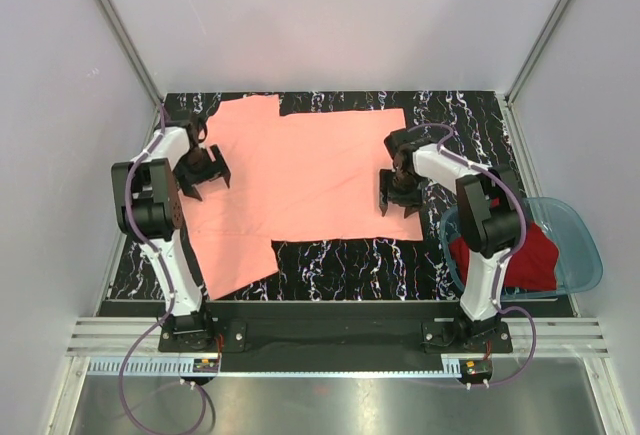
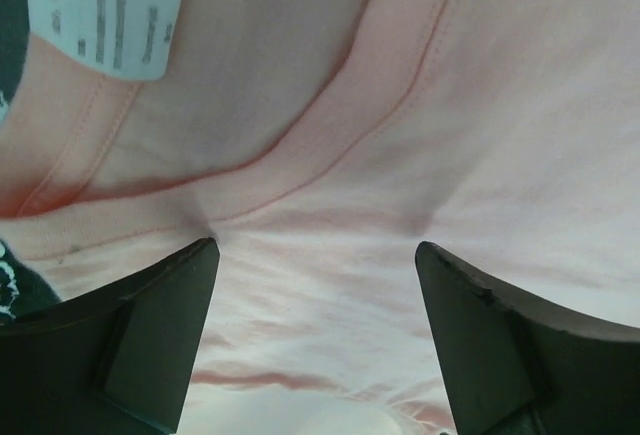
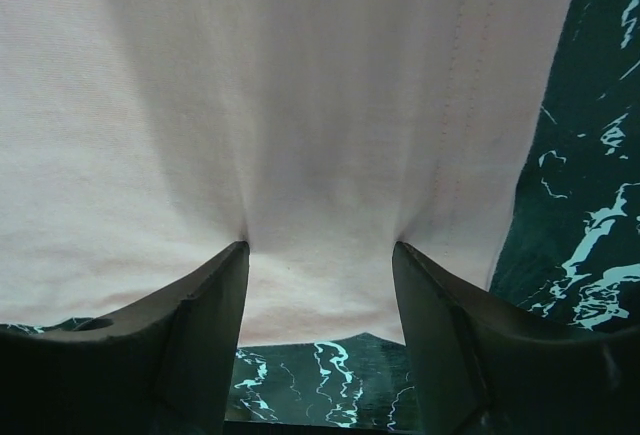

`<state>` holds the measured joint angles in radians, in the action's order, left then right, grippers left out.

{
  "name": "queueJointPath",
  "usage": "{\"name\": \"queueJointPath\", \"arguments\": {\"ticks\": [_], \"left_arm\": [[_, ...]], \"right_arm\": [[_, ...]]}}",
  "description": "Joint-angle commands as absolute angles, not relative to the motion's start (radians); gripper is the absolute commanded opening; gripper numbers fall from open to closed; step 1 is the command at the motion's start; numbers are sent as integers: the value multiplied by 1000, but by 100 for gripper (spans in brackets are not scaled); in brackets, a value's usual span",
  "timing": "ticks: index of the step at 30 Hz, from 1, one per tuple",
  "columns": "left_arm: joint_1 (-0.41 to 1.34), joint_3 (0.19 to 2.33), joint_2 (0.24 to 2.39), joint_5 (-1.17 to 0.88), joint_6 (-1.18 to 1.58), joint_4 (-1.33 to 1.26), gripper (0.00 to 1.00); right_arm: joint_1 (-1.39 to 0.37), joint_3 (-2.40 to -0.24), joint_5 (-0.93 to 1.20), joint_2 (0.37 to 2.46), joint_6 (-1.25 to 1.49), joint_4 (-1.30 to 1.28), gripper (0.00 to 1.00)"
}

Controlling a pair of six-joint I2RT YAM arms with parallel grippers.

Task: Fold and stack the t-shirts
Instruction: Flatten the tshirt out, then fold the tshirt

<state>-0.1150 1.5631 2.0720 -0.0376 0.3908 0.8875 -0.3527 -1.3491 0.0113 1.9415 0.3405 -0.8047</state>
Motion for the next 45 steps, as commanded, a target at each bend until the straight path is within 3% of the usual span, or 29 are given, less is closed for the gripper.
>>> {"name": "queueJointPath", "arguments": {"ticks": [1, 5, 12, 15, 16, 21, 30, 45], "left_arm": [[-112, 1536, 1892, -11, 361, 913, 88], [-110, 1439, 1703, 44, 374, 945, 90], [-241, 1186, 1425, 65, 420, 950, 84], [-392, 1046, 1384, -51, 425, 899, 71], [-428, 1019, 1381, -78, 425, 878, 62], [-483, 991, 1449, -121, 351, 792, 52], [-483, 959, 1517, -153, 321, 712, 55], [-474, 948, 1617, -238, 316, 577, 52]], "right_arm": [[-360, -1361, 32, 1962, 362, -831, 67], [-360, -1319, 8, 1882, 385, -825, 68], [-362, -1328, -15, 1752, 374, -867, 83], [-360, -1322, -31, 1730, 354, -867, 80], [-360, -1318, -32, 1726, 345, -856, 79], [-356, -1290, -8, 1721, 339, -833, 68], [-350, -1295, 18, 1704, 348, -841, 64], [-322, -1282, 46, 1703, 342, -828, 57]]}}
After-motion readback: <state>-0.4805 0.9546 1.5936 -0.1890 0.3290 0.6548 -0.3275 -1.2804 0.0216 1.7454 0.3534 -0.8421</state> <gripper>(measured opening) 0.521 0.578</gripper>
